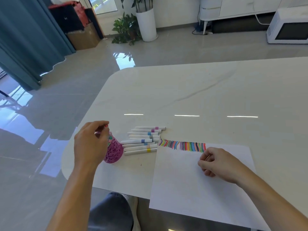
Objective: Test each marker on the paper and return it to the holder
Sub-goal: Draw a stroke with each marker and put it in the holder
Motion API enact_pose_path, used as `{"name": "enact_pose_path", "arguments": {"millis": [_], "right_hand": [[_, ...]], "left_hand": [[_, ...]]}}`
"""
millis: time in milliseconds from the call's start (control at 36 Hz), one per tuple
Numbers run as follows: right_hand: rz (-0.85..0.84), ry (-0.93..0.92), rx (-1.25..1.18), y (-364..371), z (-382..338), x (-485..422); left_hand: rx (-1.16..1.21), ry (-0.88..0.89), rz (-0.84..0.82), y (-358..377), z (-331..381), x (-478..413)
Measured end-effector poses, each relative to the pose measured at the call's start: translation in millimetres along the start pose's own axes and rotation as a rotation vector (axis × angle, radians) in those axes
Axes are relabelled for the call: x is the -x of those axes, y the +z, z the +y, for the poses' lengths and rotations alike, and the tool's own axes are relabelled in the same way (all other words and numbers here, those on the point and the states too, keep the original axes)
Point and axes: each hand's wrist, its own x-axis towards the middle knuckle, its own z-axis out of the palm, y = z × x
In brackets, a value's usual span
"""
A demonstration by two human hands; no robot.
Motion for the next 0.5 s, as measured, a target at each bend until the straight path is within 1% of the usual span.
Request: {"name": "enact_pose_path", "arguments": {"millis": [333, 417, 500], "right_hand": [[0.006, -0.001, 0.015, 1.5, -0.7, -1.2], [0.004, 0.004, 0.009, 1.3, -0.6, -1.4], [0.0, 0.006, 0.001, 0.8, -0.8, -1.6]], "left_hand": [[-0.117, -0.123, -0.092, 7.3, 3.9, 1.9], [-0.128, -0.1, -0.063, 8.6, 7.1, 4.1], [-0.138, 0.0, -0.01, 10.5, 11.1, 6.3]]}}
